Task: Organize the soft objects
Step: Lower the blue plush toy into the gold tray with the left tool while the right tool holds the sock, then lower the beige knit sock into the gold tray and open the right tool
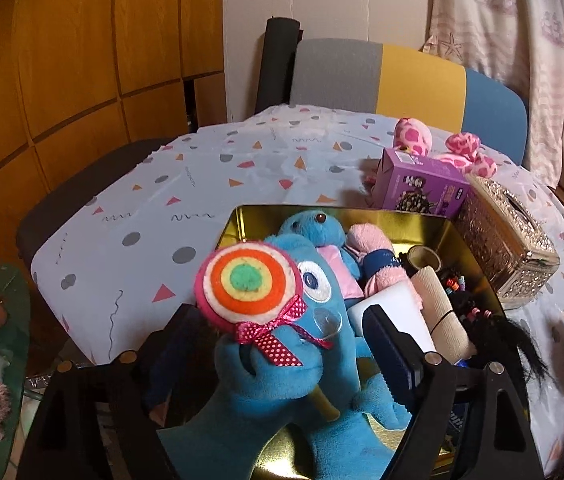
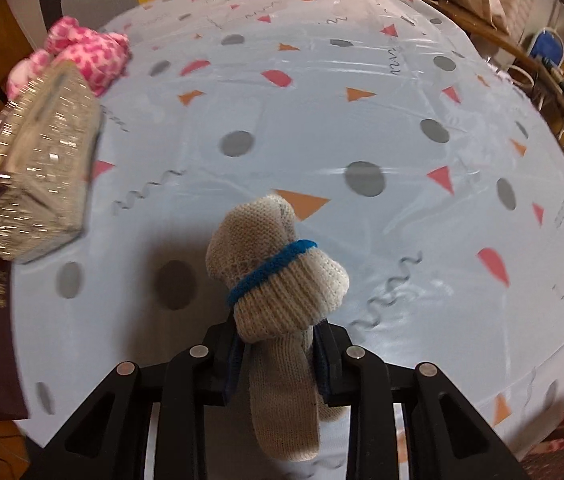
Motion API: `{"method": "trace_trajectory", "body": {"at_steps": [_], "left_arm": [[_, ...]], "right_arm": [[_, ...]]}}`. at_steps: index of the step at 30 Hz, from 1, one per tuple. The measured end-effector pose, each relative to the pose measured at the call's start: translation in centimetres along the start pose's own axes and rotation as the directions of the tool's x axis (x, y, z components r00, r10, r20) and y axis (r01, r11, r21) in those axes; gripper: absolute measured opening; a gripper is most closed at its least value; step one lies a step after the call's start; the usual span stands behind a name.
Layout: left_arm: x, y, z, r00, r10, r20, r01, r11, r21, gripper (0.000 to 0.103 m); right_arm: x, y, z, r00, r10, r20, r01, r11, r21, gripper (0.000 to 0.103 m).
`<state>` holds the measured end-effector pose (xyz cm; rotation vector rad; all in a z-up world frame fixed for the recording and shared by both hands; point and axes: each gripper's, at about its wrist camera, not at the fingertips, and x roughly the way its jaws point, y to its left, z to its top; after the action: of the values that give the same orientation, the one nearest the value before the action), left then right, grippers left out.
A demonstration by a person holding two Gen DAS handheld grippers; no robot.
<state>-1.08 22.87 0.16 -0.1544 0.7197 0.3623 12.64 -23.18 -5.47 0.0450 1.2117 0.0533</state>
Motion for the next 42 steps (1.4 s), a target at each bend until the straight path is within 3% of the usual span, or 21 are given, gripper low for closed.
{"method": "trace_trajectory", "body": {"at_steps": [7,15,28,36,42], "left_arm": [[-1.2,0.1,0.2,1.0,-0.001,0.025,0.001,1.0,-0.013,0.088],[-1.0,0.3,-0.3,1.0,-0.012,0.013,0.012,1.0,-0.027,0.088],[-1.9,2.2,-0.2,0.999,-0.016,0.048,0.021,0.996,-0.088,0.088],[-1.8,2.8,-0.7,0.999,-0.004,0.032,0.007,0.996,-0.094,0.088],[-1.7,2.3,-1.0,0.999,-0.019,0.027,0.021,0.997,-0.08,0.088]], "right_arm": [[-3.5,3.7,-2.2,0.991,0.108,0.083,-0.103,0.993,-0.062,0.029],[-6.1,9.2,-4.5,0.968,0.227,0.106,-0.203,0.96,-0.193,0.029],[-9.3,21.8,-4.6,0.9,0.431,0.063,-0.368,0.83,-0.418,0.029],[-9.4,27.2,-3.9,0.876,0.482,0.033,-0.406,0.771,-0.49,0.029],[-7.6,29.9,-3.0,0.89,0.454,0.033,-0.383,0.788,-0.482,0.029]]}}
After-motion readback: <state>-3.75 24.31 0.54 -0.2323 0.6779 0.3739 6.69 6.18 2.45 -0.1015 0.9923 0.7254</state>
